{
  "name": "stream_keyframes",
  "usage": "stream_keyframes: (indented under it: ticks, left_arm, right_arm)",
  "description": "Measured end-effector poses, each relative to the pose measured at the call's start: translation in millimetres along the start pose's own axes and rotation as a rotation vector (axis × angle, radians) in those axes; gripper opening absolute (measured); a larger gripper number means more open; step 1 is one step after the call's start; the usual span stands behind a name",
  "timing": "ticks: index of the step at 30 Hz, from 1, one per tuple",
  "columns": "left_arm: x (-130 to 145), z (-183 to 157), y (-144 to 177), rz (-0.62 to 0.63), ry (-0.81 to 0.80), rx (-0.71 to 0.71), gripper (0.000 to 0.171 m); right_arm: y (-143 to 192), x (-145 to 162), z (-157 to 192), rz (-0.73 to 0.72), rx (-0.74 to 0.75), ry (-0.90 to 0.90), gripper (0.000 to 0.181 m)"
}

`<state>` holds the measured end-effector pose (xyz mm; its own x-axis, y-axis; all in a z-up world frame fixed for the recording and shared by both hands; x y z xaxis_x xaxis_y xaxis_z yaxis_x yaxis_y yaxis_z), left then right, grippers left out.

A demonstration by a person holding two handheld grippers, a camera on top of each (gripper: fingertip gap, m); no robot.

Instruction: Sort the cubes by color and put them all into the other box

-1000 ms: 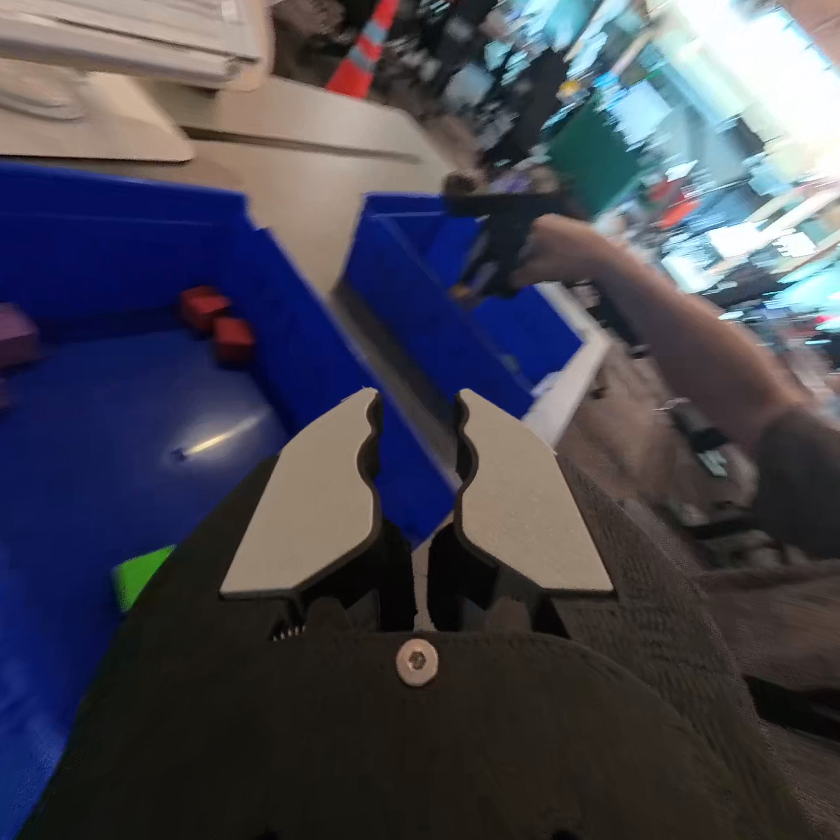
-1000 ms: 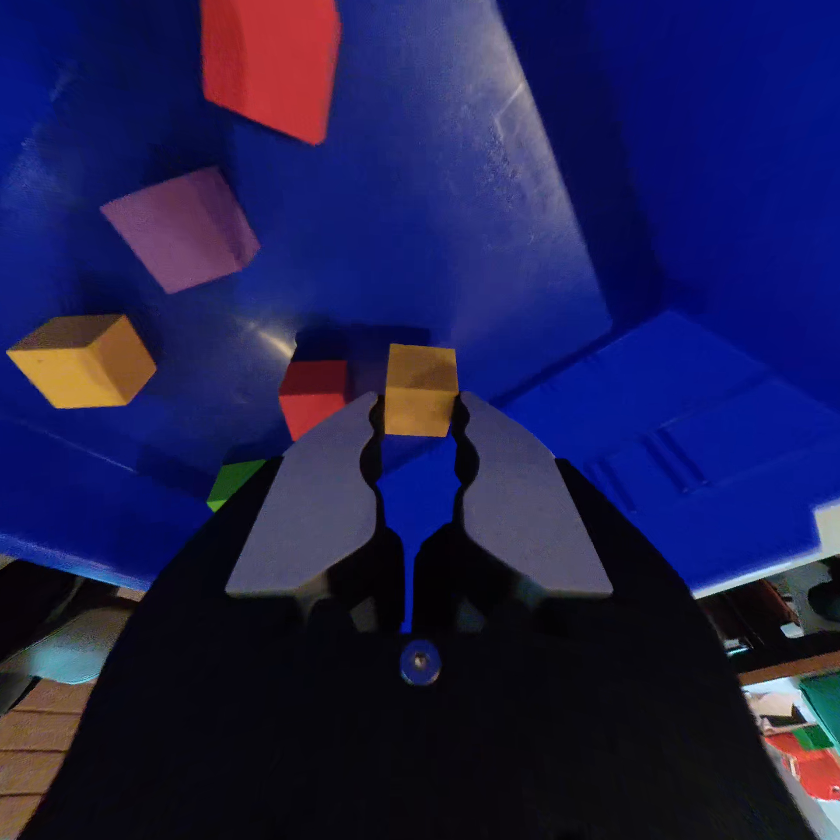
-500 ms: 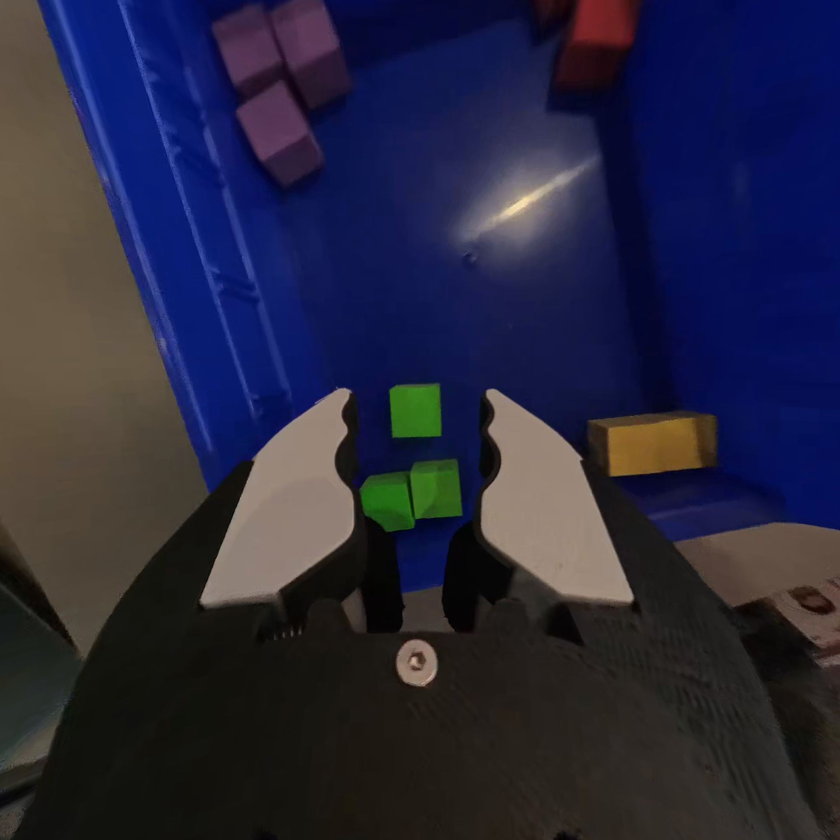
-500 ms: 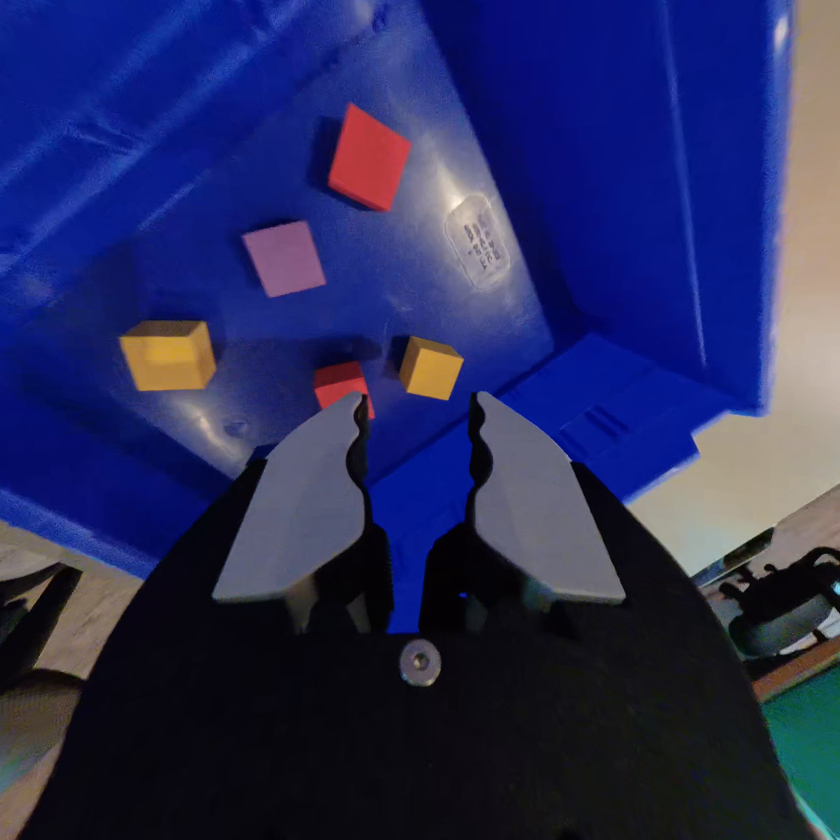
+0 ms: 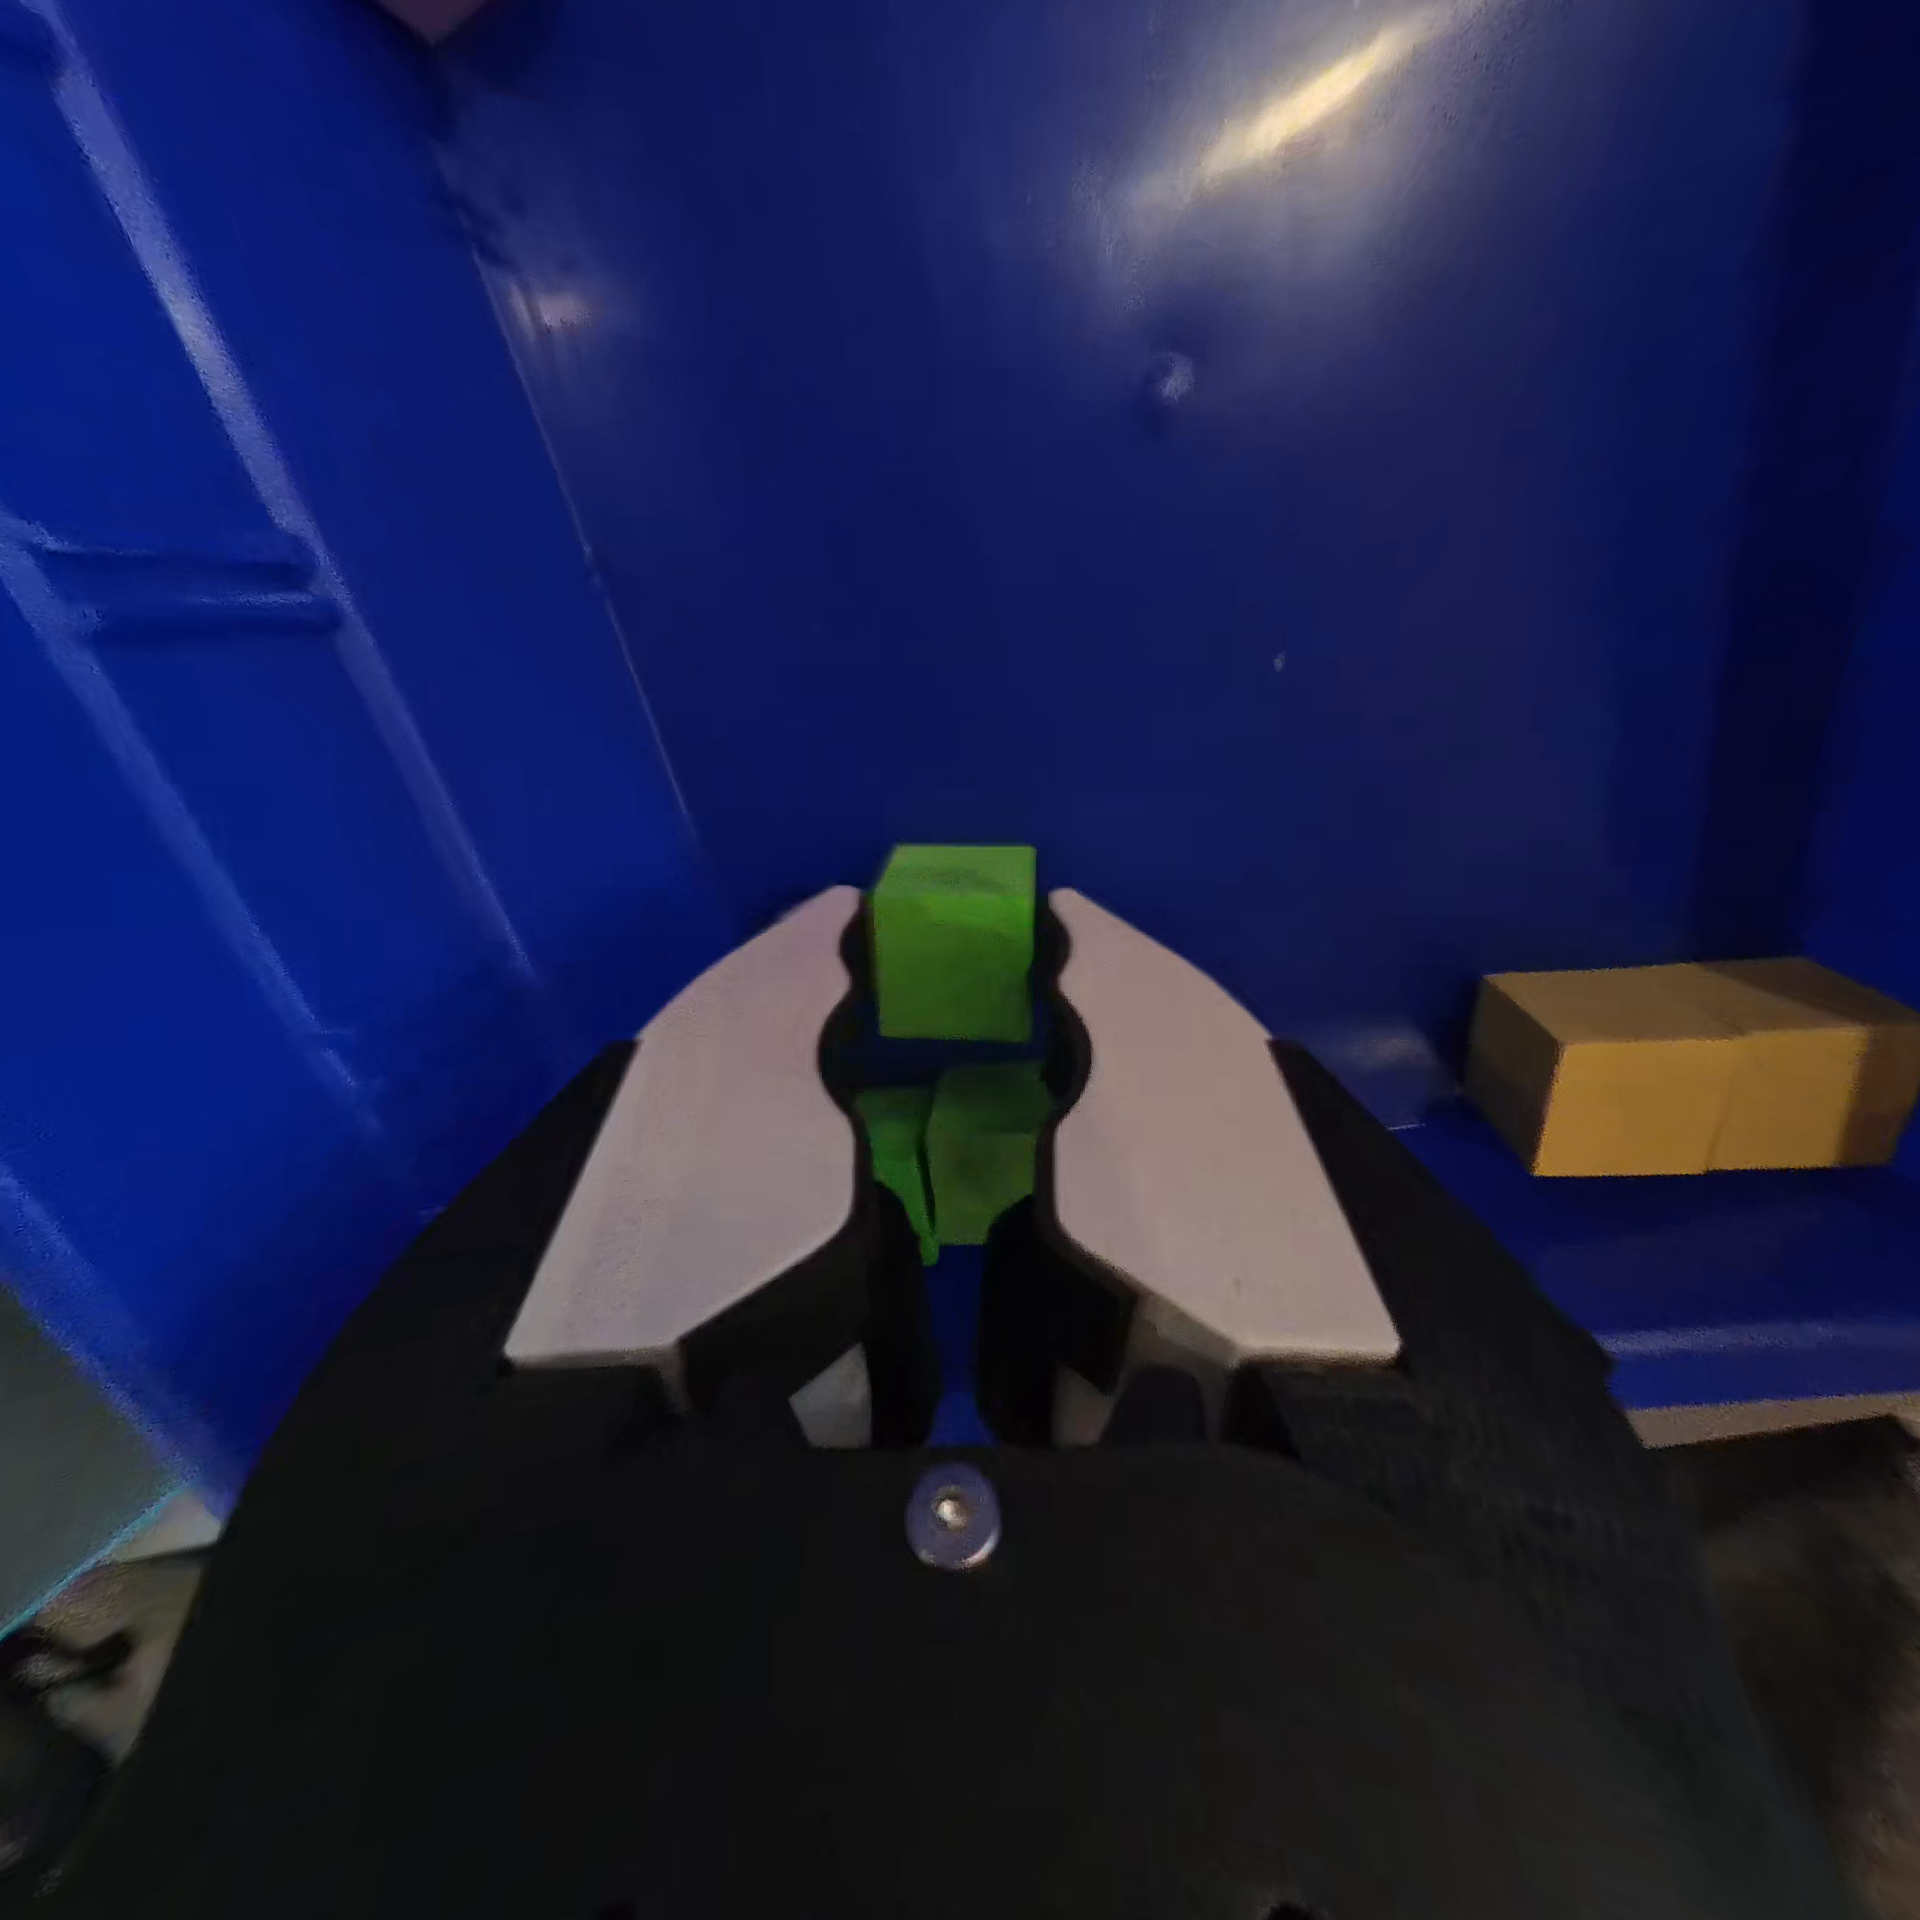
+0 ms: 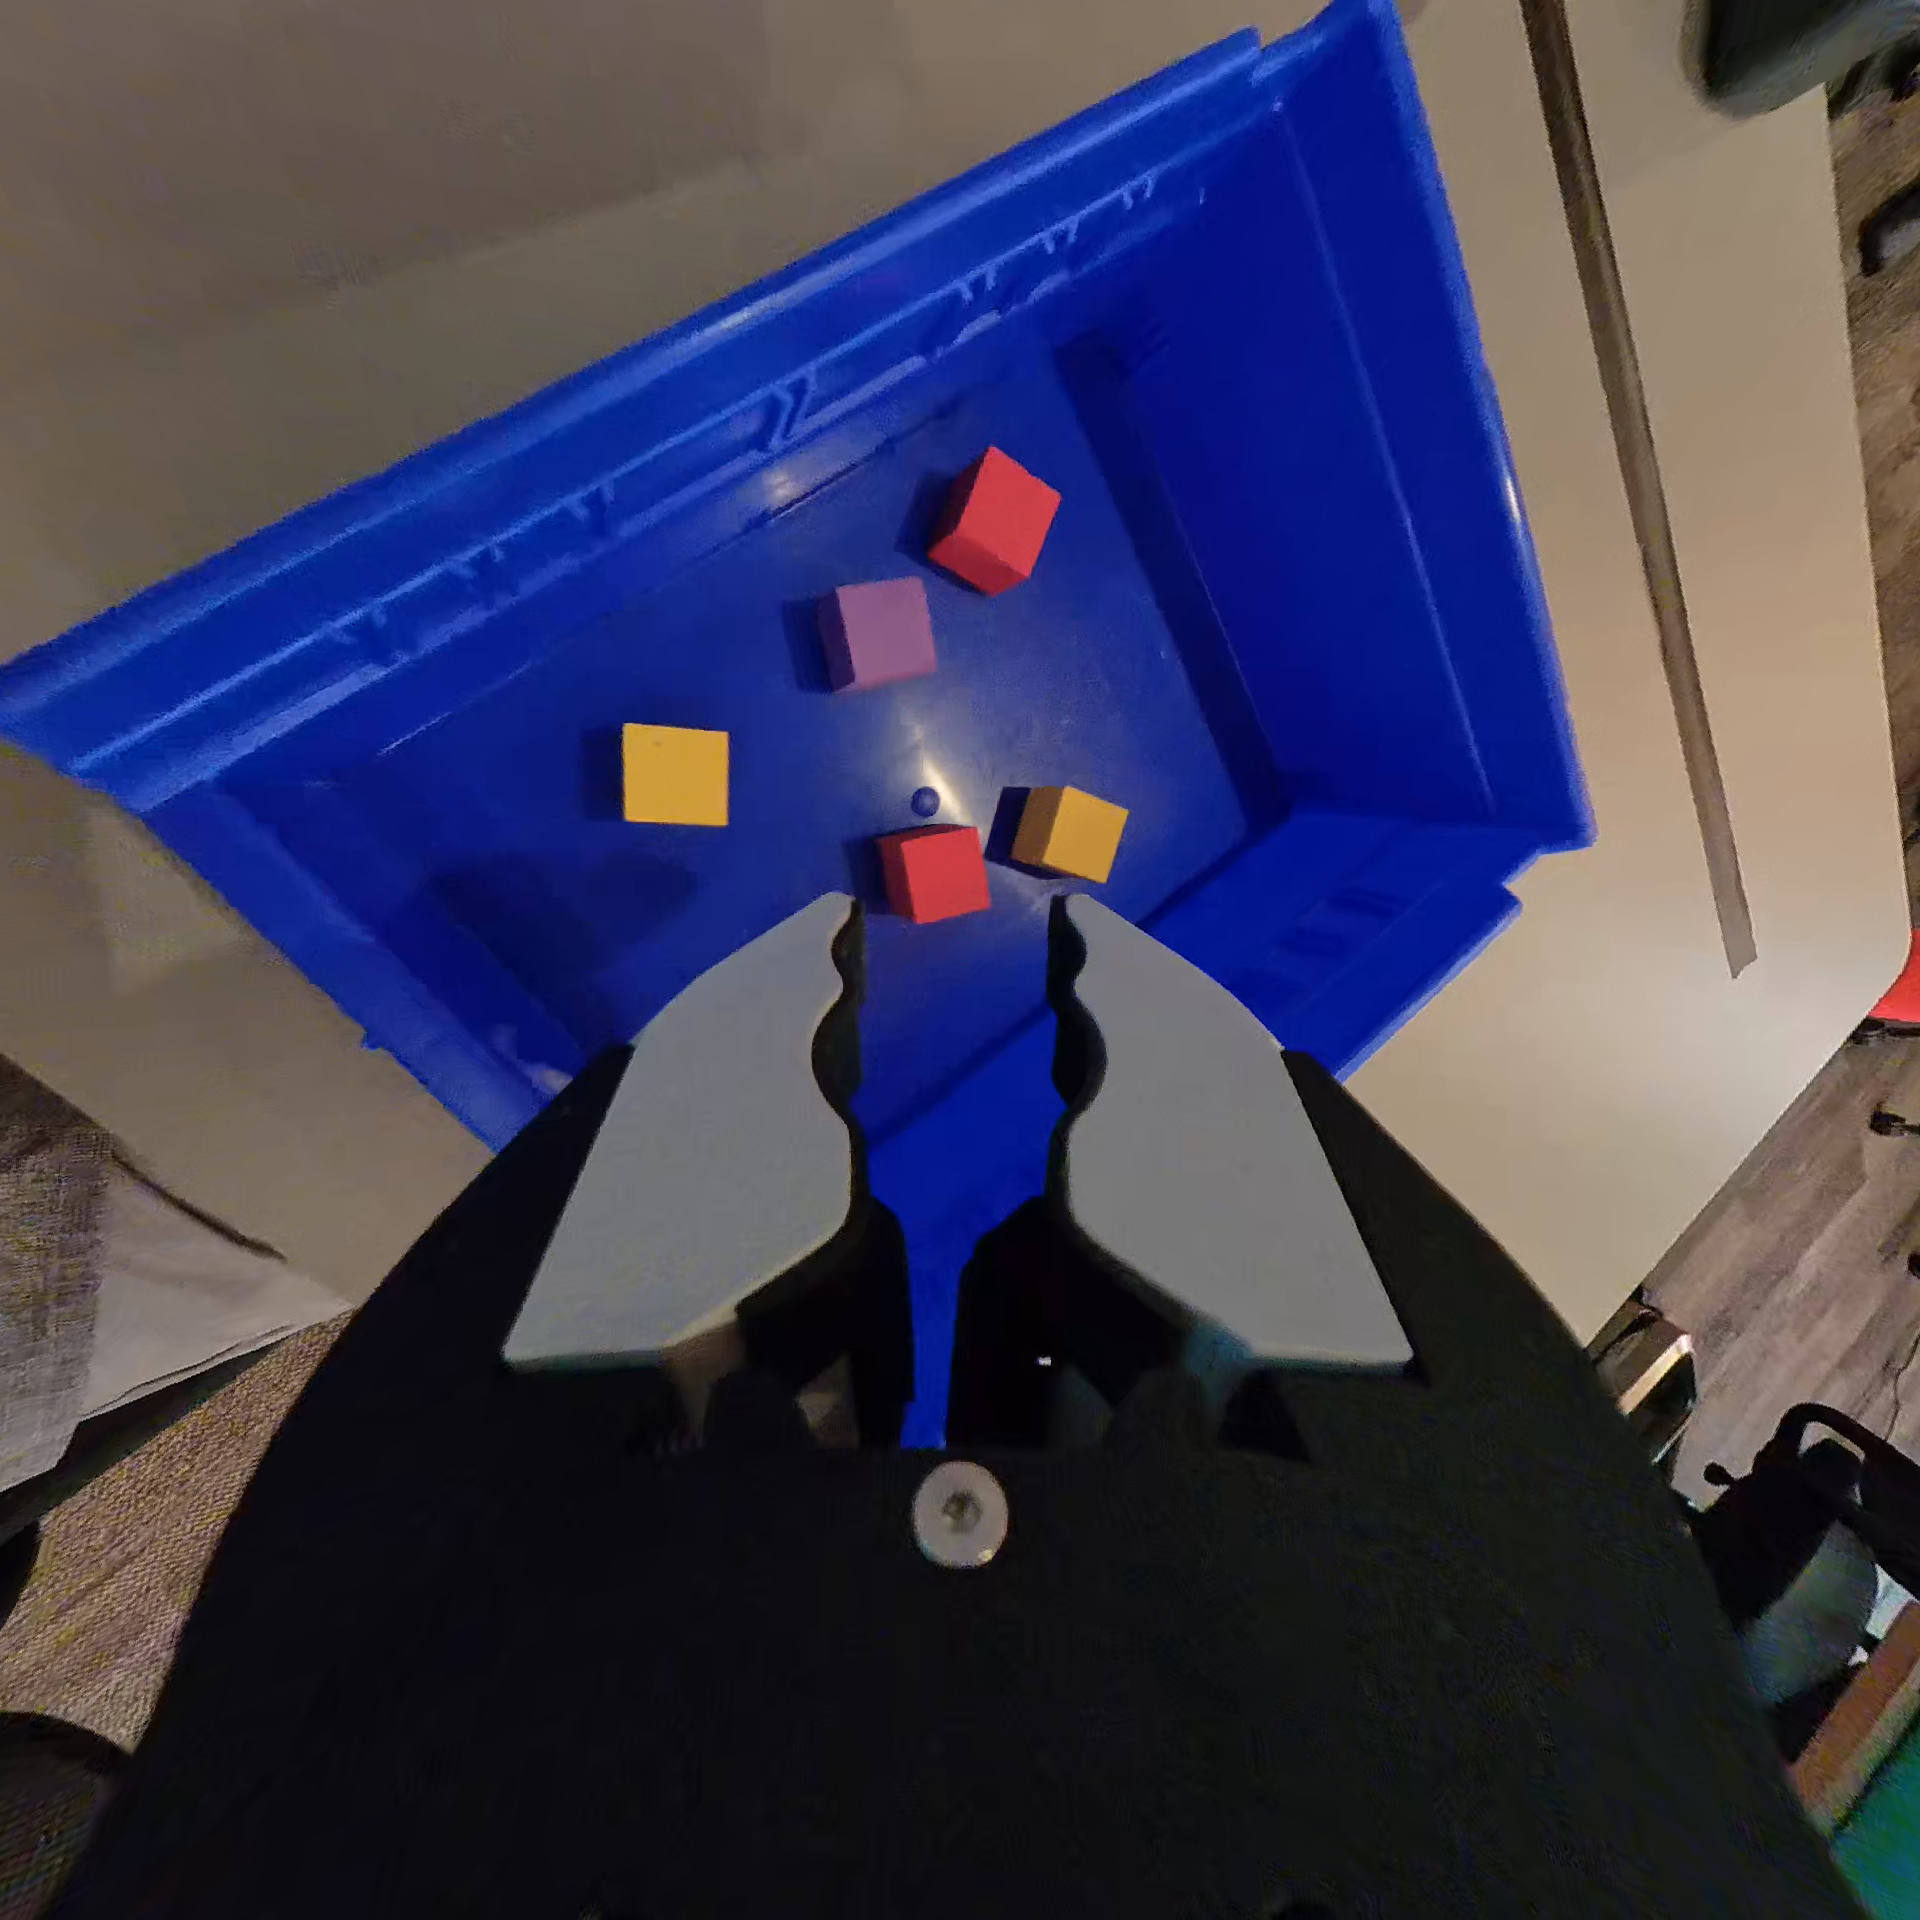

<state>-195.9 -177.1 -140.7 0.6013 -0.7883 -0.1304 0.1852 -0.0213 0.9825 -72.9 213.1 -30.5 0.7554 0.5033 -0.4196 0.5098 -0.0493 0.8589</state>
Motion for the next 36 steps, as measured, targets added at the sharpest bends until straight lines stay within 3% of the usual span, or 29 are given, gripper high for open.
stream_keyframes:
  ticks: [4,6,10,15,17,23,29,36]
  left_arm:
    - [-2,-3,1,-0.013,0.004,0.03,0.029]
    - [-10,-13,6,-0.108,0.022,0.138,0.029]
    - [-32,-36,48,-0.431,0.069,0.447,0.029]
    - [-46,-75,139,-0.85,0.041,0.992,0.029]
    - [-43,-91,168,-0.927,0.018,1.197,0.028]
    - [-38,-132,198,-0.92,-0.08,1.492,0.028]
    - [-41,-153,200,-0.883,-0.107,1.583,0.029]
    - [-51,-163,197,-0.883,-0.085,1.63,0.032]
  right_arm:
    - [4,8,7,-0.022,0.003,0.0,0.033]
    - [5,10,13,-0.038,-0.01,-0.005,0.032]
    - [8,-1,40,-0.184,-0.109,-0.007,0.033]
    - [33,-50,109,-0.582,-0.308,0.12,0.037]
    - [47,-73,134,-0.728,-0.315,0.186,0.039]
    - [87,-125,191,-0.991,-0.376,0.29,0.046]
    - [88,-142,206,-0.974,-0.319,0.369,0.037]
    - [79,-137,199,-0.954,-0.274,0.352,0.028]
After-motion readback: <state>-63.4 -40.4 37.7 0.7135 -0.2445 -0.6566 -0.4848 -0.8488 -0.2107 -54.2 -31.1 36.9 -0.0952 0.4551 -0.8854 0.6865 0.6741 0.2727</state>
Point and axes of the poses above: each gripper's, where its closed fingertips meet, y back along the fingers, x out of its underside, z = x × y across the jaws, the point moved 2 cm from there along y, back along the fingers, and after that the axes turned 13 degrees about -y, right-handed, at the moved point
